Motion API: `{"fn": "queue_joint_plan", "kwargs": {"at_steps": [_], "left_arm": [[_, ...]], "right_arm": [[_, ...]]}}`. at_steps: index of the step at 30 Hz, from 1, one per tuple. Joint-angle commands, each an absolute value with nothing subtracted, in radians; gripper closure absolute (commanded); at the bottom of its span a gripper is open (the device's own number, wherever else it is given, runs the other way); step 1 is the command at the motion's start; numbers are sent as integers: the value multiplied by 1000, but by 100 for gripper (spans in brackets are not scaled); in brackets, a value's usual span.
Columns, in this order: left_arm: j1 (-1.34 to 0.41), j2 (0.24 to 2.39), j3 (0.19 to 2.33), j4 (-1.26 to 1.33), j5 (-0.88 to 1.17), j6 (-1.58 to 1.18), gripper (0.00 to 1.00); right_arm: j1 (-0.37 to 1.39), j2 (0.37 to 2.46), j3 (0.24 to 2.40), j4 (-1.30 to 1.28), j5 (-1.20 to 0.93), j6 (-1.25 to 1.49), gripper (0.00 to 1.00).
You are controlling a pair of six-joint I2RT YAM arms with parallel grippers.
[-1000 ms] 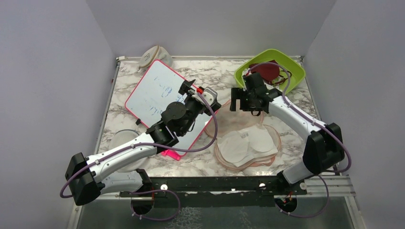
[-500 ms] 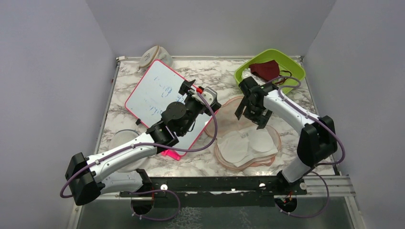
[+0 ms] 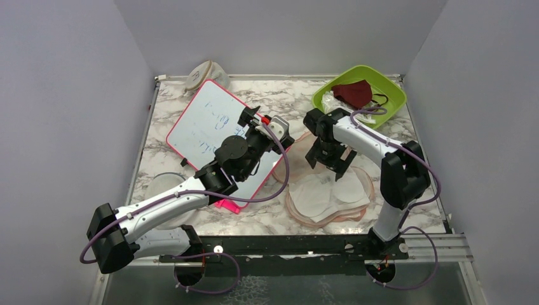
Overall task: Unzip the laundry bag and remove the bra
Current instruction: Pick up the bra from the laundry bag.
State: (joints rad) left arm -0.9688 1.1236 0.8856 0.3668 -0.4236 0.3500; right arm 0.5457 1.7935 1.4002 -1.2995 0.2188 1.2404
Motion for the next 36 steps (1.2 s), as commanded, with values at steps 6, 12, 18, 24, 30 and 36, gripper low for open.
{"fn": "queue_joint_plan", "kwargs": {"at_steps": [6, 12, 18, 24, 30, 36], "left_arm": [[-969, 1088, 876, 395, -408, 333, 5], [-969, 1090, 876, 396, -419, 340, 5], [-970, 1085, 876, 396, -419, 347, 5], [-970, 1082, 876, 396, -423, 351, 5], [-970, 1077, 875, 396, -427, 356, 5], [-970, 1080, 875, 396, -424, 354, 5]], "right_arm": [[549, 1828, 1361, -1353, 206, 1313, 6], [552, 1889, 1369, -1371, 176, 1322, 11], [560, 1872, 1335, -1354, 166, 1345, 18], [561, 1838, 1321, -1366, 184, 1368, 25], [561, 1818, 1313, -1367, 182, 1376, 37], [562, 1797, 1316, -1371, 183, 1384, 42]]}}
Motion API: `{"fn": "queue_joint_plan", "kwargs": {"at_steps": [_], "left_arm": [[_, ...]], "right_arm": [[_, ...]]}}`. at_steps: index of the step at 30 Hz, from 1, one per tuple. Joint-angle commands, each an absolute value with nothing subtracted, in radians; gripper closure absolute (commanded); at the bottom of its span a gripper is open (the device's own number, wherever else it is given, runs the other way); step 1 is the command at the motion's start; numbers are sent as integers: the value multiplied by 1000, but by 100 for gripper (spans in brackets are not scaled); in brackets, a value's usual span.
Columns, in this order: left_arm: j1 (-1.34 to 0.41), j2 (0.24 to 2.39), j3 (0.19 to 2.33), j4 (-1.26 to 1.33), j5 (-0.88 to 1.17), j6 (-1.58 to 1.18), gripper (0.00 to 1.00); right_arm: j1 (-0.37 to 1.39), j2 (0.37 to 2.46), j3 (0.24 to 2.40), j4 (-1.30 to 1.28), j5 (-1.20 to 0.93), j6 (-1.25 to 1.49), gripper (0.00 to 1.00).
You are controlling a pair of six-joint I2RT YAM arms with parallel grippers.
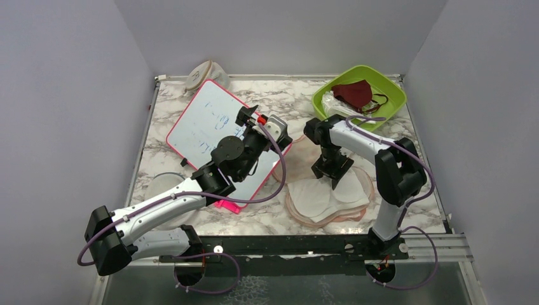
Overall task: Unzip the laundry bag and remove the bra
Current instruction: Pick up the bra from the laundry bag.
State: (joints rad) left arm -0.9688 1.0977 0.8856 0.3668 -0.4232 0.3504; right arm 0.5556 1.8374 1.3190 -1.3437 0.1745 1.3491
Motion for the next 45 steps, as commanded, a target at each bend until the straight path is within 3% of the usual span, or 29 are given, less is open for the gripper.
{"fn": "queue_joint_plan", "kwargs": {"at_steps": [1, 6, 11, 15, 20, 25, 33, 41, 45], "left_arm": [[-970, 1079, 875, 396, -425, 353, 5], [-969, 1080, 875, 396, -424, 353, 5], [-970, 1088, 875, 396, -427, 358, 5], [-970, 1084, 874, 396, -428, 356, 5], [-970, 1085, 875, 396, -425, 352, 5], [-970, 1099, 876, 395, -415, 342, 5], [-973, 1096, 874, 395, -439, 356, 6], [-974, 1083, 858, 411, -458, 367, 6], [-976, 1088, 859, 412, -459, 366, 6]], "right_arm": [[563, 1793, 1316, -1370, 180, 1382, 45], [563, 1786, 1294, -1341, 173, 1379, 59], [563, 1782, 1287, -1348, 164, 1385, 62], [563, 1751, 1270, -1353, 175, 1393, 74], [564, 1707, 1240, -1358, 169, 1400, 80], [564, 1654, 1226, -1369, 172, 1406, 99], [563, 1570, 1248, -1386, 210, 1354, 99], [563, 1395, 1290, -1402, 404, 1283, 99], [563, 1284, 1313, -1285, 452, 1065, 99]]}}
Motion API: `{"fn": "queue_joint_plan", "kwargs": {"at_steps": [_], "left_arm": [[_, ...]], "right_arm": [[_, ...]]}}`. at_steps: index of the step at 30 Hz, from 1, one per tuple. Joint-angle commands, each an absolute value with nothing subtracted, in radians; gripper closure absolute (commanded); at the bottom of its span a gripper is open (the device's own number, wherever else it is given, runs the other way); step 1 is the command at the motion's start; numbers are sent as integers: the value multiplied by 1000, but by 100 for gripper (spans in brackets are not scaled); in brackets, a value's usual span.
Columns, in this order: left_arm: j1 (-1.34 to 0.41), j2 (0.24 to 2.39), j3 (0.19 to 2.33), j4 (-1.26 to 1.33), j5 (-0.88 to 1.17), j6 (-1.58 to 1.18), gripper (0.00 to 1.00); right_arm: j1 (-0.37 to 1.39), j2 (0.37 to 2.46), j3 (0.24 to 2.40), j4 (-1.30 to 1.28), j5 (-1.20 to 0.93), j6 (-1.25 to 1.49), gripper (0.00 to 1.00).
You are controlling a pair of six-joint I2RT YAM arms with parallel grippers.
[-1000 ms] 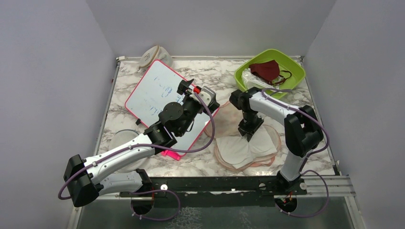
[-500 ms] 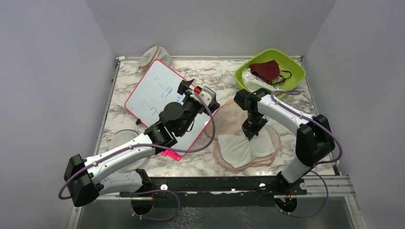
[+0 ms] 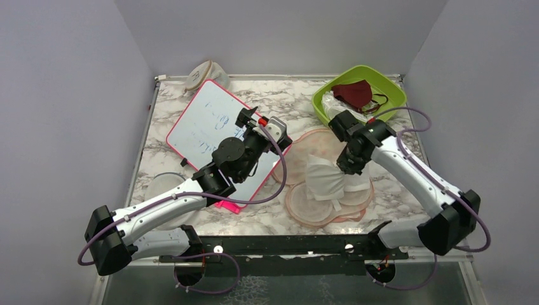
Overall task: Unzip the laundry bag and remove the bra
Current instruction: Pick up the bra from the laundry bag, then place the bra in the bin.
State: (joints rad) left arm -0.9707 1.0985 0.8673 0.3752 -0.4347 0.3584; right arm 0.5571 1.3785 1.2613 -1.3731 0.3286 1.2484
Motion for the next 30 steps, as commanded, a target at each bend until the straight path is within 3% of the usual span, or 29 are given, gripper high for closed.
{"fn": "queue_joint_plan", "kwargs": {"at_steps": [1, 9, 19, 30], "left_arm": [[-976, 1086, 859, 412, -457, 365, 6], [-979, 1073, 857, 414, -459, 367, 6], [-988, 1050, 859, 414, -459, 368, 6], [-988, 1071, 853, 426, -478, 393, 6]], "right_arm": [[563, 1252, 1324, -1247, 453, 992, 99], [563, 1005, 1347, -885, 460, 566, 99], [549, 1285, 1542, -744, 717, 339, 99], [272, 1505, 1594, -587, 563, 288, 99]]}}
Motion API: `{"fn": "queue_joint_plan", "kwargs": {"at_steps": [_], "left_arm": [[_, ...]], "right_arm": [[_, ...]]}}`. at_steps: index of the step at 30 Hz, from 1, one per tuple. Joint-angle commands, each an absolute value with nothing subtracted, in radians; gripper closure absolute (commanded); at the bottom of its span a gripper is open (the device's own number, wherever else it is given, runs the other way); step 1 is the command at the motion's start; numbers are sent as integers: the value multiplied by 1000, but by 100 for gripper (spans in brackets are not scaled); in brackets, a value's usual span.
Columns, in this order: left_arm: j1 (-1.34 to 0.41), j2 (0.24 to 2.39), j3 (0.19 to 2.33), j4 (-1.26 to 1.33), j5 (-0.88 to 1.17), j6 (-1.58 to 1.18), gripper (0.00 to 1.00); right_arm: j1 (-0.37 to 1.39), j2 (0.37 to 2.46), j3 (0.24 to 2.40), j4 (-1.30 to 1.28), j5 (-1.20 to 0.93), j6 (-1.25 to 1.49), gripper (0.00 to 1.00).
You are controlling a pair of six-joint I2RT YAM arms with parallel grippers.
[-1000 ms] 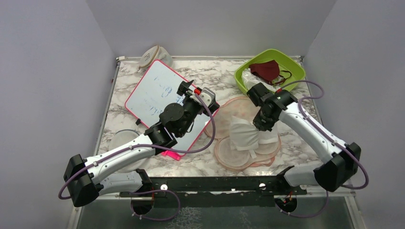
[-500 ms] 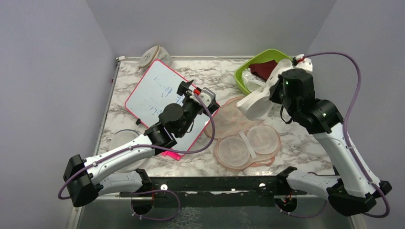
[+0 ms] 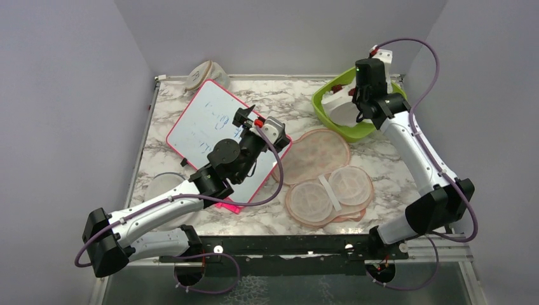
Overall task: Unzip the laundry bag and remove the bra
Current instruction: Place the bra in the bin.
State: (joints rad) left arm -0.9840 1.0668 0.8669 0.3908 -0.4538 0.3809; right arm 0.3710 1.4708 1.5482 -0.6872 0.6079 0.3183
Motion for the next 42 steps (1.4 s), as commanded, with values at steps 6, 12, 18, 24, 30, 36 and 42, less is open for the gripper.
{"fn": "queue_joint_plan", "kwargs": {"at_steps": [6, 12, 18, 24, 30, 36, 42], "left_arm": [[-989, 1059, 852, 426, -472, 392, 6], [-988, 1065, 851, 426, -474, 391, 6], [-988, 1080, 851, 426, -473, 397, 5], [-988, 1088, 851, 426, -472, 397, 5], [-988, 1086, 851, 425, -466, 389, 5], [-988, 1096, 851, 425, -469, 396, 5], [-987, 1103, 851, 426, -486, 412, 5]], "right_arm": [[150, 1598, 1623, -554, 462, 247, 99], [110, 1832, 1805, -726, 480, 327, 99], [91, 1886, 1785, -786, 548, 449, 99], [73, 1828, 1717, -805, 499, 469, 99], [59, 1811, 1627, -717, 387, 407, 99], [57, 1996, 1765, -694, 342, 399, 99], [57, 2083, 1827, -691, 376, 346, 95]]}}
